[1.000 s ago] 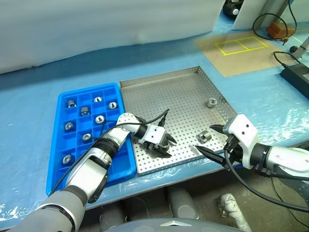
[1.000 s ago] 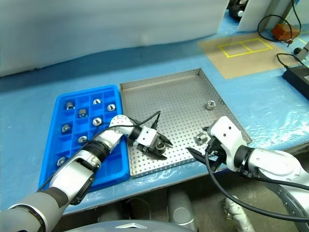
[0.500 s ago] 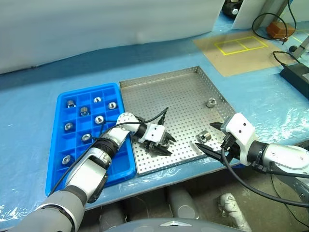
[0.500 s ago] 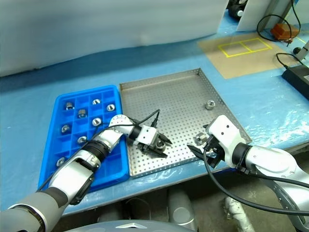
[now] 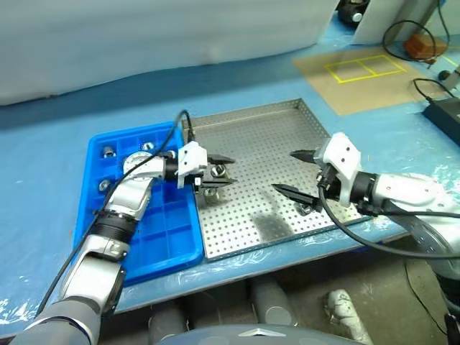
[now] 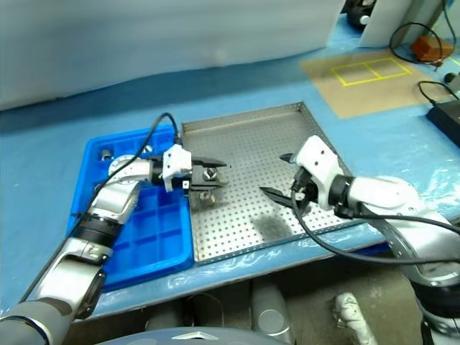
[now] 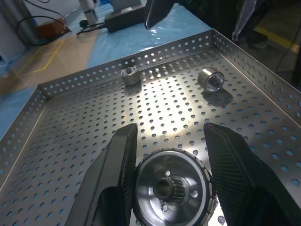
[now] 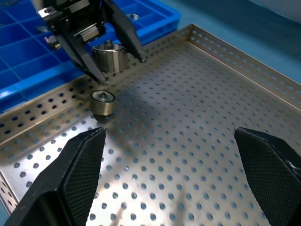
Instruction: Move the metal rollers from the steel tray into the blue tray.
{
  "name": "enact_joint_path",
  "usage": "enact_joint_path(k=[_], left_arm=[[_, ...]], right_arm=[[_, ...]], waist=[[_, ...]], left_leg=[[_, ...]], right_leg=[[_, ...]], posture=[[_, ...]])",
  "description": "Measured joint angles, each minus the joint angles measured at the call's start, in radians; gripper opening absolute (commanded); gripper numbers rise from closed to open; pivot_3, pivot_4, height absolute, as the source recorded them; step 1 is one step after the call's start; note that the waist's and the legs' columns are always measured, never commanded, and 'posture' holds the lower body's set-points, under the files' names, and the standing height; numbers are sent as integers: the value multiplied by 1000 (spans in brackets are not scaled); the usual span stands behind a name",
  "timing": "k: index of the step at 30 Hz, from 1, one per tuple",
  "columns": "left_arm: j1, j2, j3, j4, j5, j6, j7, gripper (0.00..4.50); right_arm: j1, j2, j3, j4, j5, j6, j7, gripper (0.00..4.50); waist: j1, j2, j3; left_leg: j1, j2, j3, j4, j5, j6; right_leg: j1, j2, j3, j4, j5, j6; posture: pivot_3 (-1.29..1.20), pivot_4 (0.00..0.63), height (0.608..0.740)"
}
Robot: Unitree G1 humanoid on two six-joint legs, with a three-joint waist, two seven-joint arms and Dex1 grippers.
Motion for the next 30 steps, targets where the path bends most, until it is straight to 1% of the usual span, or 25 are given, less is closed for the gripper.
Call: enact_joint_path(k=[3, 9, 11, 13, 14, 16, 20, 26, 28, 30], left_arm=[[66, 50, 35, -149, -42, 102, 45, 1892], [231, 147, 118, -354, -53, 208, 162, 1892], [277, 159, 147, -402, -53, 230, 204, 1892], [327, 174, 174, -445, -52, 238, 240, 1892], [357, 184, 180, -466, -51, 237, 252, 1892], [418, 193, 190, -495, -41, 233, 273, 1892], [532, 191, 236, -522, -11, 214, 350, 1892], [590, 212, 291, -558, -28, 220, 371, 1892], [620, 240, 303, -571, -38, 226, 361, 1892], [702, 279, 312, -612, -73, 256, 324, 1892]], right_arm=[[-106, 58, 105, 116, -53, -77, 76, 4500], [-283, 215, 249, 356, -153, -248, 232, 4500], [-322, 264, 281, 430, -180, -301, 274, 4500], [-356, 316, 303, 499, -204, -350, 308, 4500], [-368, 334, 312, 528, -214, -373, 322, 4500], [-379, 360, 319, 580, -234, -413, 349, 4500], [-394, 406, 321, 663, -269, -472, 393, 4500], [-410, 440, 321, 710, -299, -506, 430, 4500], [-412, 448, 321, 717, -305, -515, 437, 4500], [-413, 448, 320, 720, -313, -516, 439, 4500]], waist=[[39, 0, 0], [152, 1, 1], [190, 1, 1], [222, 0, 1], [237, -1, 1], [262, -1, 1], [285, -2, 2], [295, -3, 2], [295, -3, 1], [287, -5, 1]], left_leg=[[0, 1, 0, 0, 1, -1], [-1, 5, 1, -4, 3, -5], [-1, 6, 1, -4, 4, -7], [-2, 4, 1, -4, 4, -7], [-3, 3, 1, -4, 5, -8], [-3, 5, 1, -4, 6, -10], [-3, 9, 0, -4, 7, -18], [-2, 18, -1, -5, 12, -26], [-2, 20, -1, -6, 13, -28], [-2, 21, -1, -7, 13, -29]], right_leg=[[-1, 0, 0, 1, 0, 0], [-5, 2, 0, 4, 0, -1], [-6, 3, 0, 6, -1, -1], [-10, 2, 0, 14, -3, -6], [-13, 1, 1, 18, -4, -7], [-13, 2, 1, 19, -5, -8], [-14, 5, 1, 20, -5, -7], [-17, 14, 2, 25, -5, -7], [-19, 17, 3, 27, -5, -7], [-21, 19, 3, 28, -5, -7]], posture=[[-191, 150, 740], [32, 150, 740], [79, 150, 740], [107, 150, 740], [125, 150, 740], [158, 150, 740], [200, 150, 740], [200, 150, 740], [186, 150, 740], [182, 150, 740]])
